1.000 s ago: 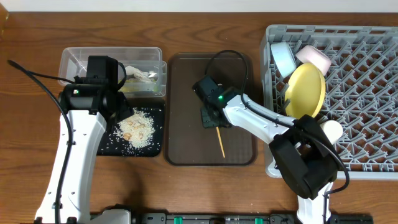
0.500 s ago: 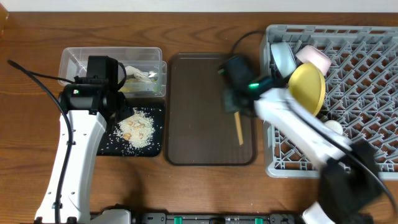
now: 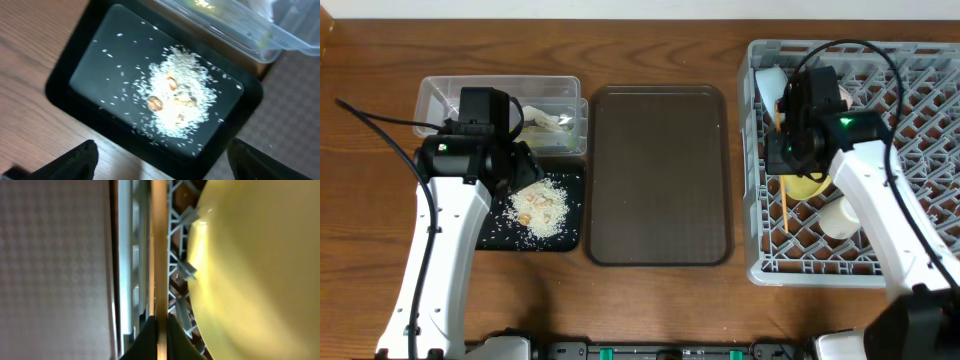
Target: Sort waste into correct bins and load items into the dishwasher rack
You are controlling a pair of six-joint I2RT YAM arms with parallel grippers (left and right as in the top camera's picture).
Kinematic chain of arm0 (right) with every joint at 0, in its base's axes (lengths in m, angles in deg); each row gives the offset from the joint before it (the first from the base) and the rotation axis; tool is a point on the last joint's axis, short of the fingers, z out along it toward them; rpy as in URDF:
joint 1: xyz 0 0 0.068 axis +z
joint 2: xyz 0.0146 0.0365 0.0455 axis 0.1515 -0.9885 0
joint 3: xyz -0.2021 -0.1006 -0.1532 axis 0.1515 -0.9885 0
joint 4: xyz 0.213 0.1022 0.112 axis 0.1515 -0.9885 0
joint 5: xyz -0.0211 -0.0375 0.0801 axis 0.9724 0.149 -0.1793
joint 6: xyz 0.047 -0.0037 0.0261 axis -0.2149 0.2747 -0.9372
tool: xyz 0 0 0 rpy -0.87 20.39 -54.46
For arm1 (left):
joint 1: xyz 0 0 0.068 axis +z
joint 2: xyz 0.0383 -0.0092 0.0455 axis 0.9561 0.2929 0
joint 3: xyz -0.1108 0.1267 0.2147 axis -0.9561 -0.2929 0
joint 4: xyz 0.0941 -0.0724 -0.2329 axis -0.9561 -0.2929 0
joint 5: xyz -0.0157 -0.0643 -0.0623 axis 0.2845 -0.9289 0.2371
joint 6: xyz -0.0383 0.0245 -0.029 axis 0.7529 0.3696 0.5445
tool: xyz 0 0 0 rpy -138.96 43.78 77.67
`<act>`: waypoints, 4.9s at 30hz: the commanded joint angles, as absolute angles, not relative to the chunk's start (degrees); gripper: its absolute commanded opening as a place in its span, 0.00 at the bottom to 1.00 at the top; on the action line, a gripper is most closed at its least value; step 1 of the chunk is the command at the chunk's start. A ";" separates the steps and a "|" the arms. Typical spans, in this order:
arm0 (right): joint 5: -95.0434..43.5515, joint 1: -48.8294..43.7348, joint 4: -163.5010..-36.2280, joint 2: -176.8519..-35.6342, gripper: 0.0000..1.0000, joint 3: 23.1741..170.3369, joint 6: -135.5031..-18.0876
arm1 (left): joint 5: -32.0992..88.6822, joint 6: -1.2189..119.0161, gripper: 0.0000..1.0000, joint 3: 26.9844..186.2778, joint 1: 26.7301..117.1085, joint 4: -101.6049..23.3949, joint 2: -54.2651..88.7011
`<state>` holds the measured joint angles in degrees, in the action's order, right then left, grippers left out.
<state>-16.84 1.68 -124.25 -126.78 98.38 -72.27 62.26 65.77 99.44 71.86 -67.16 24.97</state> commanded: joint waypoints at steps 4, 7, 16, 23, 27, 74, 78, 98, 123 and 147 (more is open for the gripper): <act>-19.02 1.44 -121.25 -128.79 0.37 97.33 -69.04 | 59.68 60.72 0.90 99.94 70.23 -67.03 24.57; -19.92 1.42 -120.73 -128.70 0.71 97.33 -69.06 | 58.00 59.11 0.92 99.94 69.88 -67.44 24.55; -20.14 1.49 -121.64 -121.95 0.69 97.31 -72.31 | 57.40 59.08 0.92 99.68 69.88 -72.80 23.28; -20.14 1.46 -120.90 -109.12 0.71 92.96 -72.66 | 57.38 55.28 0.92 96.69 69.11 -71.49 12.94; -19.81 1.44 -115.46 -99.22 0.79 83.24 -73.56 | 57.38 53.66 0.91 91.11 66.51 -67.03 2.04; -17.17 -5.38 -89.80 -42.89 0.99 42.01 -65.04 | 57.62 53.34 0.98 77.58 63.12 -61.80 -24.58; -16.42 -6.47 -76.25 -39.04 0.99 32.94 -64.93 | 57.62 53.34 0.98 77.58 63.12 -61.80 -24.58; -17.10 -7.34 -71.35 -38.61 0.99 23.20 -65.17 | 57.62 53.34 0.98 77.58 63.12 -61.80 -24.58; -17.10 -7.34 -71.35 -38.69 0.99 23.20 -65.17 | 58.56 53.03 0.98 77.41 63.25 -62.68 -24.95; -17.10 -7.34 -71.35 -38.76 0.99 23.20 -65.17 | 57.97 46.04 0.98 29.67 68.83 -9.74 -54.02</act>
<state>-16.84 -6.65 -71.09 -38.80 23.26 -65.65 57.75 49.84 32.62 68.48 -12.93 -53.06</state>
